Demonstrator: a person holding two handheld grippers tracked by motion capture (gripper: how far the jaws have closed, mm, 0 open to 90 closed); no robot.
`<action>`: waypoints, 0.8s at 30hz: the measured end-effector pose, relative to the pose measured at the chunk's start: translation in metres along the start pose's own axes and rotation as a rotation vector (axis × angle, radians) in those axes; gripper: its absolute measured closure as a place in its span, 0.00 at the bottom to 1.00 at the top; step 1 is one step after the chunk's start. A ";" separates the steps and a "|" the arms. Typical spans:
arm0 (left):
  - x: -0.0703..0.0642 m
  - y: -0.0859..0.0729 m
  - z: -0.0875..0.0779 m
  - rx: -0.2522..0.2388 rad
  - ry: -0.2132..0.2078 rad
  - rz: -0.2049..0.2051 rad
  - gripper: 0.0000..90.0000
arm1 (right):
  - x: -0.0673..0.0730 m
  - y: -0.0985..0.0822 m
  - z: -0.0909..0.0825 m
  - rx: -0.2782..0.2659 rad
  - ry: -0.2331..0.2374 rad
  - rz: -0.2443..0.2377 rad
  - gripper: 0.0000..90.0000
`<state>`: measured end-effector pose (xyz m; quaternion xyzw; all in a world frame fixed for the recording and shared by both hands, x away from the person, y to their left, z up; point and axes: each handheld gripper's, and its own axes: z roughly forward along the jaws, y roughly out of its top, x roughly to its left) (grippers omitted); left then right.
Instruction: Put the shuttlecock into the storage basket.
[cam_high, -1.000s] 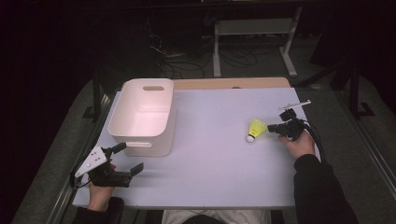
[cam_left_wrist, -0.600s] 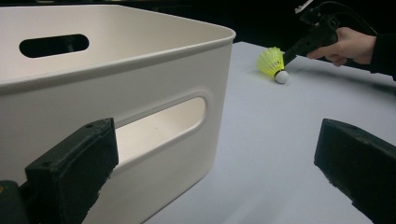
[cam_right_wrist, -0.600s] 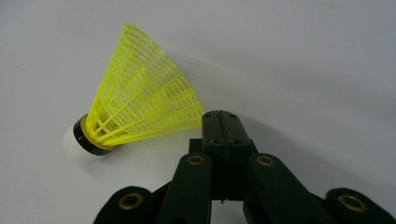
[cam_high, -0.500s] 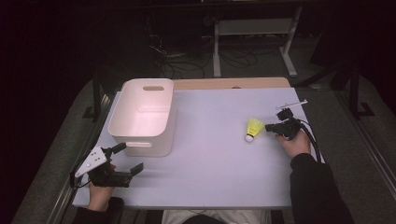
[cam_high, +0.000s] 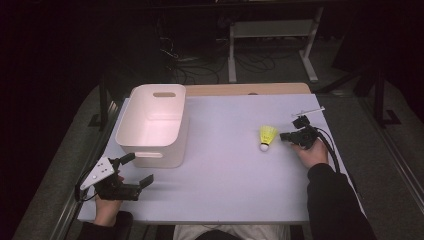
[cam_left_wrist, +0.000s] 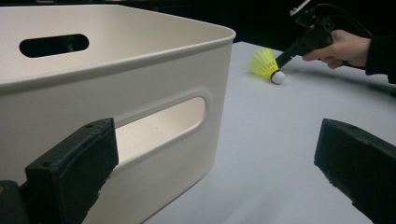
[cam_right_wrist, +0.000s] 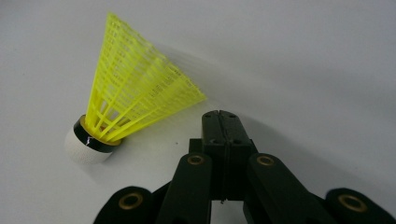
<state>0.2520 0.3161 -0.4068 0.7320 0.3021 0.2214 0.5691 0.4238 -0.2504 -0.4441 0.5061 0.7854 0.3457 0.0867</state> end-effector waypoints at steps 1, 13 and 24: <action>0.000 0.000 0.000 0.000 0.000 0.000 0.00 | 0.000 0.000 0.001 0.001 0.001 -0.001 0.98; 0.000 0.000 0.000 0.000 -0.002 0.000 0.00 | 0.009 0.006 0.007 -0.002 0.023 -0.020 0.98; 0.000 0.000 0.000 -0.001 -0.002 -0.001 0.00 | 0.018 0.012 0.011 -0.007 0.048 -0.045 0.98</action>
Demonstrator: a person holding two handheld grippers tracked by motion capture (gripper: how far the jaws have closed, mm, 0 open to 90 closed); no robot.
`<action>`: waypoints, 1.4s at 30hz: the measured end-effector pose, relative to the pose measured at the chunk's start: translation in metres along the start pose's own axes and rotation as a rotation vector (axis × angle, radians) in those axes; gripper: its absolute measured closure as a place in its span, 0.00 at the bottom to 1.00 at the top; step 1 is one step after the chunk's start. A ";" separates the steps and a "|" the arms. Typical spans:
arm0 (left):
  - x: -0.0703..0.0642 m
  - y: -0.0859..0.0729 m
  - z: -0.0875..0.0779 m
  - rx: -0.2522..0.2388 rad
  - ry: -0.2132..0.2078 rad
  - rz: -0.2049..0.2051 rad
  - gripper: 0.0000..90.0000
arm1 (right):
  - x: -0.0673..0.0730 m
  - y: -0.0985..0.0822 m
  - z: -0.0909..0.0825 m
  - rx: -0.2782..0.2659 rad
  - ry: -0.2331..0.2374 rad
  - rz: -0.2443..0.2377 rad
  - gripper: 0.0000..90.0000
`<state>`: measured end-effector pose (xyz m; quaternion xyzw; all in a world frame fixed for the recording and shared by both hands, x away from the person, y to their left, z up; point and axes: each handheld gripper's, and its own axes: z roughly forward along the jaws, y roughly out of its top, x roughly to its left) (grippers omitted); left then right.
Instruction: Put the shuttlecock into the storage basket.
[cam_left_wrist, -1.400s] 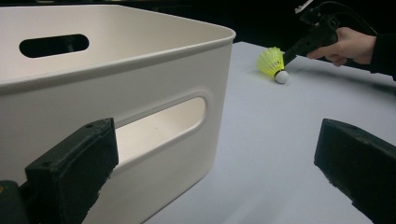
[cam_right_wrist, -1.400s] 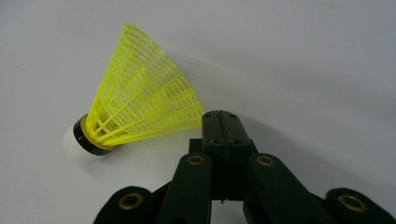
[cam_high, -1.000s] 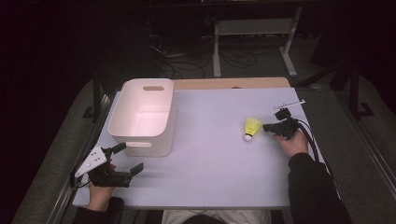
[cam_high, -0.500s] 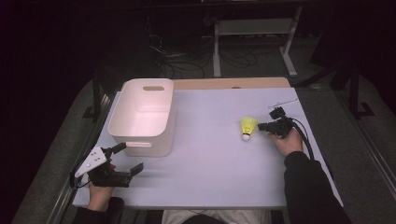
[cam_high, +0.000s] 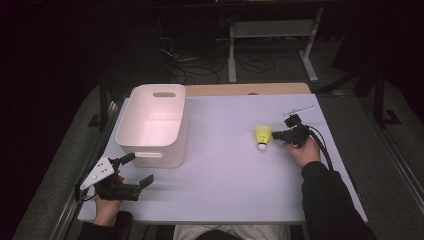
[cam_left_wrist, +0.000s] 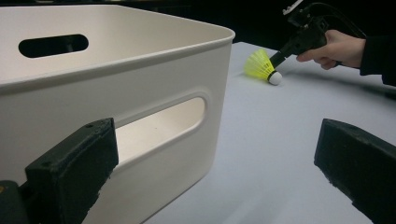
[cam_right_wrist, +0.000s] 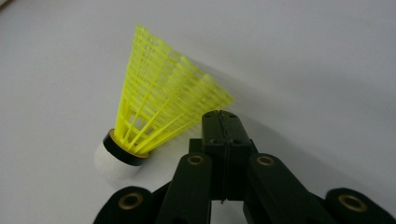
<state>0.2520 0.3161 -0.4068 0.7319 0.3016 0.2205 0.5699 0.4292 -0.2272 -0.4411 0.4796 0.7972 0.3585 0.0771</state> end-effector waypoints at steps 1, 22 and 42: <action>0.000 0.000 0.000 0.000 0.000 0.000 0.00 | 0.002 0.001 0.001 0.002 0.001 -0.001 0.98; 0.000 0.000 0.000 -0.001 -0.002 0.000 0.00 | 0.019 0.009 0.011 0.009 0.040 -0.046 0.98; 0.000 0.000 0.000 -0.002 -0.003 0.001 0.00 | 0.036 0.012 0.021 0.013 0.085 -0.090 0.98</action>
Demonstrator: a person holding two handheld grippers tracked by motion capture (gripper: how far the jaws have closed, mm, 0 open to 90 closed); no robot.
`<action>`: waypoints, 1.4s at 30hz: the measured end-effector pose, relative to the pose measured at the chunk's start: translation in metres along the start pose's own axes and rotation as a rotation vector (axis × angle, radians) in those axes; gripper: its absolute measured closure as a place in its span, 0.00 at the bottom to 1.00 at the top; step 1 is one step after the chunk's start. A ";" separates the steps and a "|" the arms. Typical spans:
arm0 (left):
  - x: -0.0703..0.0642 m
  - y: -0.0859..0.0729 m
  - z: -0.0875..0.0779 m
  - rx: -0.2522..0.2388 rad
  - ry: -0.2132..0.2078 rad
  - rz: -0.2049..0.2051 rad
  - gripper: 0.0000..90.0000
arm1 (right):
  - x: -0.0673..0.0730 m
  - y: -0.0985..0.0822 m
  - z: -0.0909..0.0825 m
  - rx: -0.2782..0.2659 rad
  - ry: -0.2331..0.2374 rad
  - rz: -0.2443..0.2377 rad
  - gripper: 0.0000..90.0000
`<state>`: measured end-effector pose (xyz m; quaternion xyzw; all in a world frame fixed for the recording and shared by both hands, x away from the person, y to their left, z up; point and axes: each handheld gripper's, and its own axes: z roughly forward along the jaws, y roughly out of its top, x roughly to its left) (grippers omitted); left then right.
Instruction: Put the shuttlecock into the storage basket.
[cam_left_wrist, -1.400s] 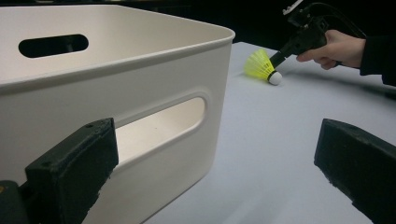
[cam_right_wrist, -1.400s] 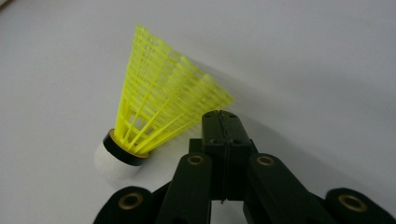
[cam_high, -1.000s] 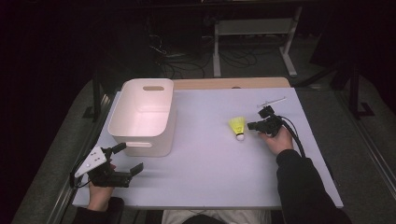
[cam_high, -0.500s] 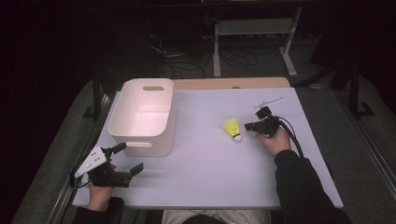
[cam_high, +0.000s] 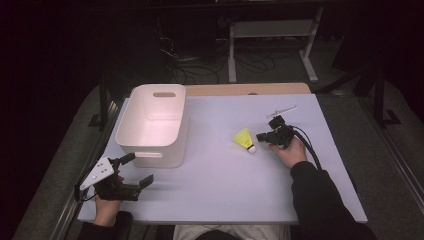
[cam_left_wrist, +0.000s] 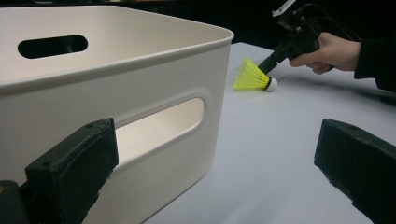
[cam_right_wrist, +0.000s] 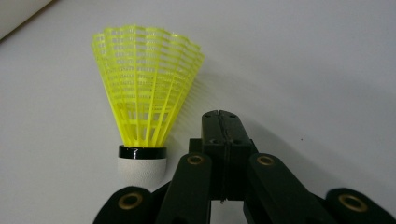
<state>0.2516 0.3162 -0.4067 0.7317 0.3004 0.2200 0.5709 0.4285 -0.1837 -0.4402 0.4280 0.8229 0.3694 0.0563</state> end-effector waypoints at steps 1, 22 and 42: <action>0.000 0.000 0.000 0.000 0.000 0.000 0.00 | 0.001 0.000 0.000 0.000 0.001 -0.003 0.98; 0.000 0.000 0.000 0.000 0.001 0.000 0.00 | 0.016 0.005 -0.023 -0.019 0.026 -0.062 0.91; 0.000 0.000 0.000 0.001 -0.002 0.001 0.00 | 0.029 0.017 -0.035 0.053 0.052 -0.097 0.19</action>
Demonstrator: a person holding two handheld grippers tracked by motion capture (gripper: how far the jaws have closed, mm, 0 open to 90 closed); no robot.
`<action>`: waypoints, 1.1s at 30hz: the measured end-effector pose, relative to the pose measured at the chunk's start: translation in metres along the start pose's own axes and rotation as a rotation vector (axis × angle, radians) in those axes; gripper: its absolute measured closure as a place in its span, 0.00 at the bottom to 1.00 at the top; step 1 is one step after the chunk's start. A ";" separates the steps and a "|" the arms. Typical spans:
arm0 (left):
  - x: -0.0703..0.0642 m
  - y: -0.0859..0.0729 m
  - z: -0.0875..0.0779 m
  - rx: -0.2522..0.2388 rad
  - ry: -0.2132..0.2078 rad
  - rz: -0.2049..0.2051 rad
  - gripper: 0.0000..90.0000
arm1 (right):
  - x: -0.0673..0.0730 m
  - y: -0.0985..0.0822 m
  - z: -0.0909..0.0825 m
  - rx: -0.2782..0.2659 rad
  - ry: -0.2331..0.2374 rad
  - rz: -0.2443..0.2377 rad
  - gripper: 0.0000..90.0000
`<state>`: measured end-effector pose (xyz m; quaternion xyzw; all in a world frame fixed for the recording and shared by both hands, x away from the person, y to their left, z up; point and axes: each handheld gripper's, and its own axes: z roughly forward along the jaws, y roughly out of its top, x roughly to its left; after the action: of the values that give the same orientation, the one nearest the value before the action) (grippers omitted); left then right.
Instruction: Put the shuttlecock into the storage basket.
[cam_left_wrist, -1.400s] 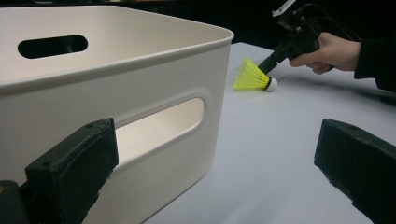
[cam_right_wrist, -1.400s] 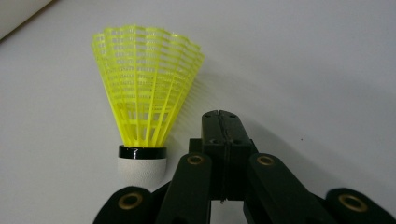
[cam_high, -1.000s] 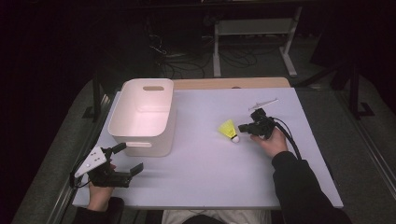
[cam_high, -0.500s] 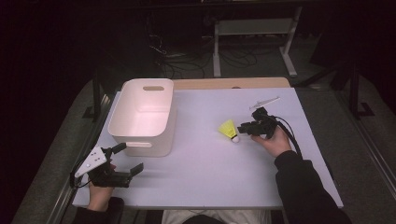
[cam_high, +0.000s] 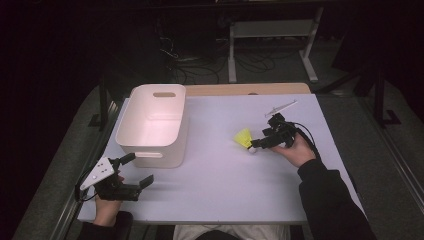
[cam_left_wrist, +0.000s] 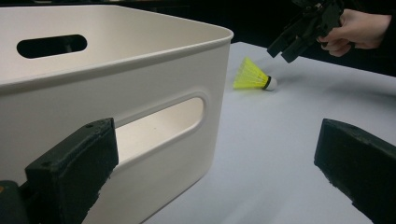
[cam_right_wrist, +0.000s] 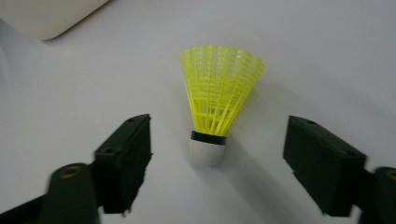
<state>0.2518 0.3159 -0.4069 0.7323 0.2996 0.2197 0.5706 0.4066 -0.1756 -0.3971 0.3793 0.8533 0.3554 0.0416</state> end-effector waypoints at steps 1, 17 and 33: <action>0.000 0.000 0.000 0.000 0.000 0.000 0.00 | 0.000 0.000 -0.001 0.002 0.005 0.003 0.14; 0.000 0.000 0.000 -0.001 -0.001 0.000 0.00 | -0.003 0.001 0.013 0.030 0.003 0.001 0.00; 0.000 0.000 0.000 -0.002 -0.002 0.000 0.00 | -0.002 0.000 0.032 0.079 0.016 -0.013 0.00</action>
<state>0.2516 0.3161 -0.4067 0.7321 0.2989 0.2193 0.5715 0.4191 -0.1587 -0.4216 0.3721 0.8694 0.3243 0.0223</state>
